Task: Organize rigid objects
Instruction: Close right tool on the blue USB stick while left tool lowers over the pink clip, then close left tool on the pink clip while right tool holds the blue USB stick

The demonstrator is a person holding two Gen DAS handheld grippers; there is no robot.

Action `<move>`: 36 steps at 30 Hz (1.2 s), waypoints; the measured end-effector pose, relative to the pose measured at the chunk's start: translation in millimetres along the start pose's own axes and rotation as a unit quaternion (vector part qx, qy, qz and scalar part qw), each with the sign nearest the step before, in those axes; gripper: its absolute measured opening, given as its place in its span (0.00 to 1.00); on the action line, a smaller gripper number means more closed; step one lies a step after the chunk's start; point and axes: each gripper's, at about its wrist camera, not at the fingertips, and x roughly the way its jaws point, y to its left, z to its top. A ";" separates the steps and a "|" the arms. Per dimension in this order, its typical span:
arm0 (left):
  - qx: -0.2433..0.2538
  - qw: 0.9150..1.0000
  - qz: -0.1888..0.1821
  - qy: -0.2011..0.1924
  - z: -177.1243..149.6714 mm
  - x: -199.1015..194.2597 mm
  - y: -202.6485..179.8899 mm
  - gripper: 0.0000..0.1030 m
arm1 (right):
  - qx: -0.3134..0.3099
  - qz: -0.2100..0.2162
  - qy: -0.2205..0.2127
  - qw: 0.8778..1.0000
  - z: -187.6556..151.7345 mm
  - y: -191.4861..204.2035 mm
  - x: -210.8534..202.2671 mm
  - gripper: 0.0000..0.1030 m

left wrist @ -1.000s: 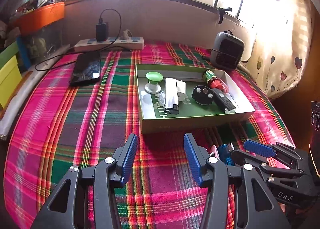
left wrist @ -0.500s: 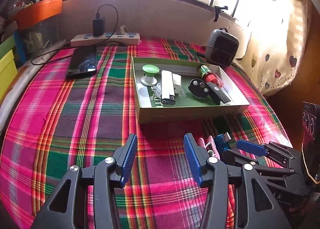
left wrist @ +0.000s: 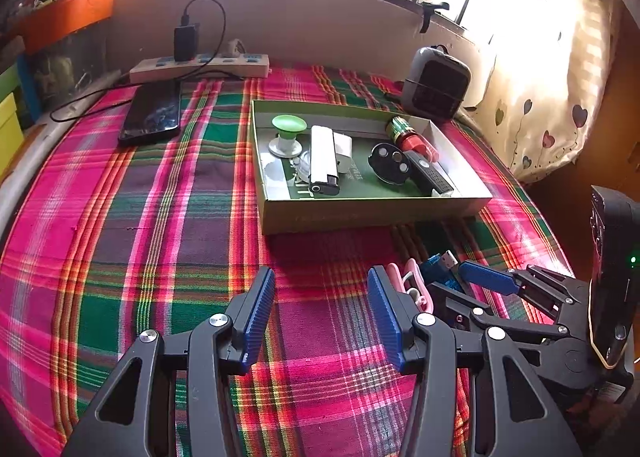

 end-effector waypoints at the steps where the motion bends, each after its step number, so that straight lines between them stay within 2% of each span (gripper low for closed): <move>1: 0.001 1.000 0.000 0.002 -0.3 1.0 -0.9 0.46 | 0.001 0.000 -0.001 1.000 -0.2 -1.3 -0.1 0.45; 4: 0.001 1.000 -0.004 0.006 -0.2 3.8 -4.4 0.46 | -0.001 0.003 -0.004 1.000 -1.2 -2.9 -1.5 0.45; 5: 0.002 1.000 -0.005 0.007 -0.2 4.6 -6.0 0.46 | -0.002 0.003 -0.006 1.000 -1.7 -3.1 -2.2 0.42; 6: 0.003 1.000 -0.007 0.008 -0.2 5.3 -7.7 0.46 | -0.002 0.001 -0.007 1.000 -1.9 -3.3 -2.7 0.34; 8: 0.006 1.000 -0.008 0.013 -0.3 7.3 -11.6 0.46 | -0.004 -0.001 -0.010 1.000 -2.8 -4.3 -3.6 0.25; 13: 0.009 1.000 -0.012 0.019 -0.8 12.1 -21.9 0.46 | -0.001 0.005 -0.012 1.000 -3.8 -10.9 -5.1 0.16; 21: 0.028 0.999 -0.028 0.034 -3.8 24.4 -47.7 0.46 | 0.021 -0.017 -0.021 0.999 -6.2 -35.1 -9.7 0.16; 36: 0.049 0.998 0.015 0.041 -8.7 41.5 -66.1 0.46 | 0.037 -0.002 -0.025 0.999 -10.0 -49.6 -11.5 0.16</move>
